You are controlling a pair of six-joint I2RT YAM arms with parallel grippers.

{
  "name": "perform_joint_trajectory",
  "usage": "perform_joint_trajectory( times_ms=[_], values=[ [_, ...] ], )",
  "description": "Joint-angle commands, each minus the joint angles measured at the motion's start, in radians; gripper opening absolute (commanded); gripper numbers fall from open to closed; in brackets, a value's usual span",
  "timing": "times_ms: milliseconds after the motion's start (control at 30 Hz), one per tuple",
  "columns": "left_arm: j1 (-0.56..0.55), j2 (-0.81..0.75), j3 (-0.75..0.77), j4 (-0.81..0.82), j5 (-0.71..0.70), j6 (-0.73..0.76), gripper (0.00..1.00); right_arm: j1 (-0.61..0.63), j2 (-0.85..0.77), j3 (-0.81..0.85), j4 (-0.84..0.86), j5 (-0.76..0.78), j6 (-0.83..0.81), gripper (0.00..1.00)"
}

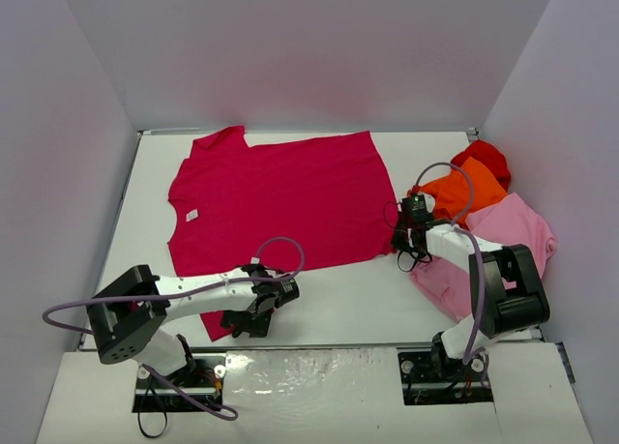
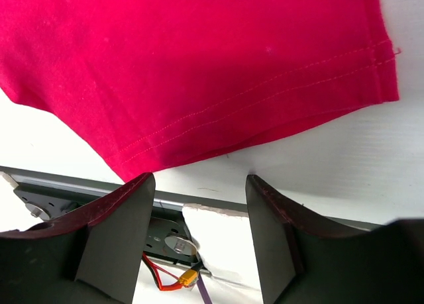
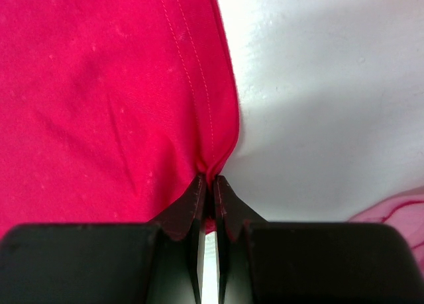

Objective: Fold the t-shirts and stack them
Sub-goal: Grap the side of the flattened tshirt closest away from the robot with both arms

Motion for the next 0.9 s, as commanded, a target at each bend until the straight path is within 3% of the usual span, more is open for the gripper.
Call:
perform_joint_trajectory(
  times_ms=[0,200,367,867],
  values=[
    [0.010,0.032,0.036,0.018,-0.039,0.022,0.55,0.004,-0.008,-0.040,-0.166,-0.020,0.014,0.00],
    [0.023,0.081,0.083,-0.017,-0.097,0.052,0.55,0.004,-0.009,-0.038,-0.171,-0.019,0.019,0.00],
    [0.054,0.108,0.072,0.055,-0.045,0.086,0.53,0.004,-0.005,-0.030,-0.179,-0.019,0.017,0.00],
    [0.203,0.011,-0.071,0.257,0.132,0.189,0.28,0.004,-0.030,-0.035,-0.189,0.016,0.031,0.00]
  ],
)
